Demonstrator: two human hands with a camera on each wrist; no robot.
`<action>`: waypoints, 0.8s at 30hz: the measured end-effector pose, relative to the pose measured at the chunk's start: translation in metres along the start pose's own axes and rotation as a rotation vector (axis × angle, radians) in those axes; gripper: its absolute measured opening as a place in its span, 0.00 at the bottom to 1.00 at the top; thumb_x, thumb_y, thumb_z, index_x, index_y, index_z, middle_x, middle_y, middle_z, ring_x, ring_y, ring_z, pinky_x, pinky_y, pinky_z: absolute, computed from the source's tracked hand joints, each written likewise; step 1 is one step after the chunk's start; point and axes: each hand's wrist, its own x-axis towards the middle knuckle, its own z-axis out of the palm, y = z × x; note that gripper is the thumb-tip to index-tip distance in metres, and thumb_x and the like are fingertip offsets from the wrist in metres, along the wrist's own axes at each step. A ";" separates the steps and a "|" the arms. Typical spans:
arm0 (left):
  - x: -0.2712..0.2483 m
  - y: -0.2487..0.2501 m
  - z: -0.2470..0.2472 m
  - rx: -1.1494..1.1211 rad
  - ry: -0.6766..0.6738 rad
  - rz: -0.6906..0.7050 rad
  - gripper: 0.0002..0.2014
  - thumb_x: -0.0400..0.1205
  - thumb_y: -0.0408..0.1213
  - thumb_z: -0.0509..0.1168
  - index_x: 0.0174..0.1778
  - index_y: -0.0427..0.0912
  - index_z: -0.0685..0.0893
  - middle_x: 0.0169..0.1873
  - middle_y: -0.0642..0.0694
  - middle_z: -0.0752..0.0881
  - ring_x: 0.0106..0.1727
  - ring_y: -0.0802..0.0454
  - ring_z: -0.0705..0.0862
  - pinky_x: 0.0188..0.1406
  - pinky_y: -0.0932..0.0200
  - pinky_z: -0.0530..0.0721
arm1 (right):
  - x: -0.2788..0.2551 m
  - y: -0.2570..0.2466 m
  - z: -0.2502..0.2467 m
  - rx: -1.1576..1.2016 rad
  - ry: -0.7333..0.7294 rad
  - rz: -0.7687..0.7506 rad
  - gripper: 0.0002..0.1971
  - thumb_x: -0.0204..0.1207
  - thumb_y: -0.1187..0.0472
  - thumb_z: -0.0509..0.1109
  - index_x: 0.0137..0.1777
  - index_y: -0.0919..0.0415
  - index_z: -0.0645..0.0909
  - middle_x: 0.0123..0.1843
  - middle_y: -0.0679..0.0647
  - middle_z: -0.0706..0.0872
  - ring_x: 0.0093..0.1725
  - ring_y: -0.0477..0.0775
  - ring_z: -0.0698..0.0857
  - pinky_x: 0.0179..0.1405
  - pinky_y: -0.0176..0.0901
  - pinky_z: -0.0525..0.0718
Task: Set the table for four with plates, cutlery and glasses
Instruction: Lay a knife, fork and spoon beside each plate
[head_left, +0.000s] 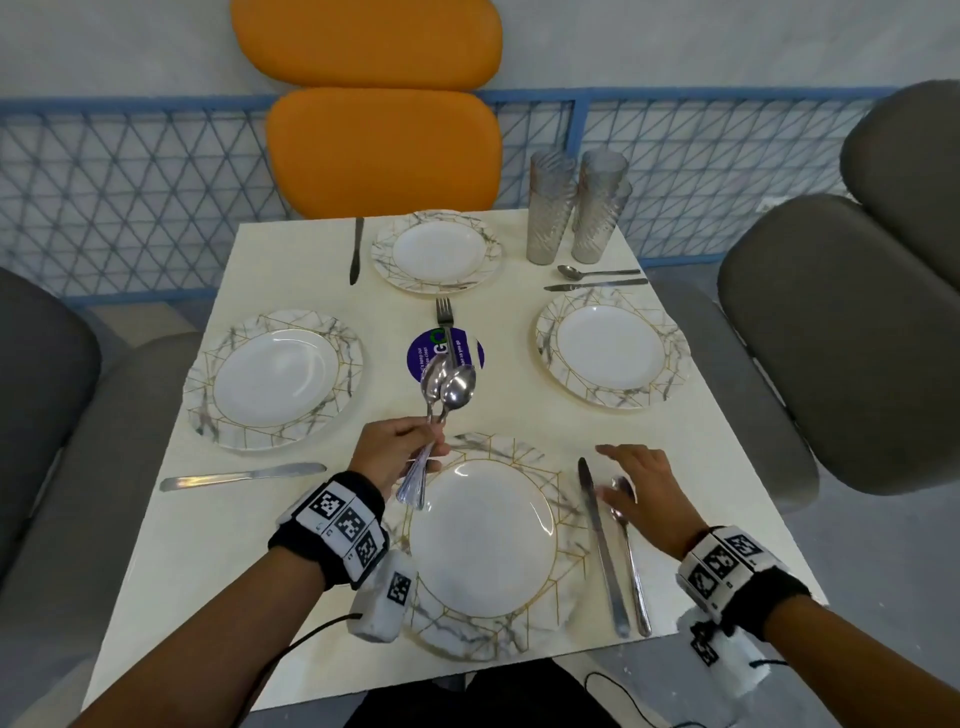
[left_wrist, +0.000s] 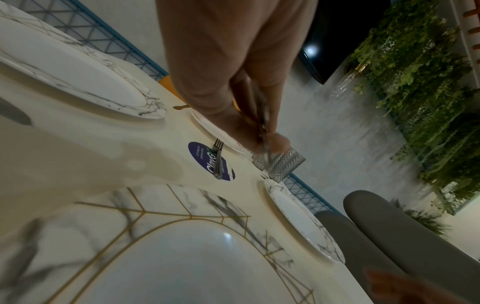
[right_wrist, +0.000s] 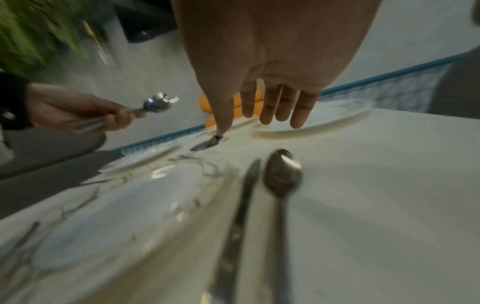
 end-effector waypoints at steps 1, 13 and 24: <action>0.000 0.000 -0.003 0.010 0.001 0.009 0.04 0.78 0.28 0.68 0.46 0.34 0.87 0.36 0.41 0.87 0.30 0.57 0.89 0.29 0.64 0.88 | 0.013 -0.014 -0.003 0.029 0.022 -0.044 0.24 0.77 0.58 0.68 0.73 0.56 0.70 0.67 0.55 0.76 0.65 0.52 0.68 0.65 0.35 0.65; -0.004 -0.002 -0.114 0.066 0.039 -0.083 0.07 0.74 0.34 0.73 0.44 0.34 0.88 0.35 0.42 0.88 0.29 0.58 0.86 0.26 0.66 0.82 | 0.122 -0.218 0.036 0.432 -0.051 -0.130 0.04 0.77 0.68 0.66 0.48 0.69 0.81 0.43 0.61 0.84 0.42 0.50 0.79 0.51 0.44 0.80; 0.003 -0.010 -0.248 0.119 0.194 -0.096 0.03 0.74 0.32 0.73 0.37 0.36 0.89 0.29 0.46 0.89 0.33 0.49 0.86 0.30 0.61 0.83 | 0.135 -0.292 0.131 0.475 -0.210 -0.009 0.13 0.75 0.69 0.68 0.33 0.52 0.75 0.32 0.51 0.82 0.29 0.42 0.78 0.28 0.24 0.76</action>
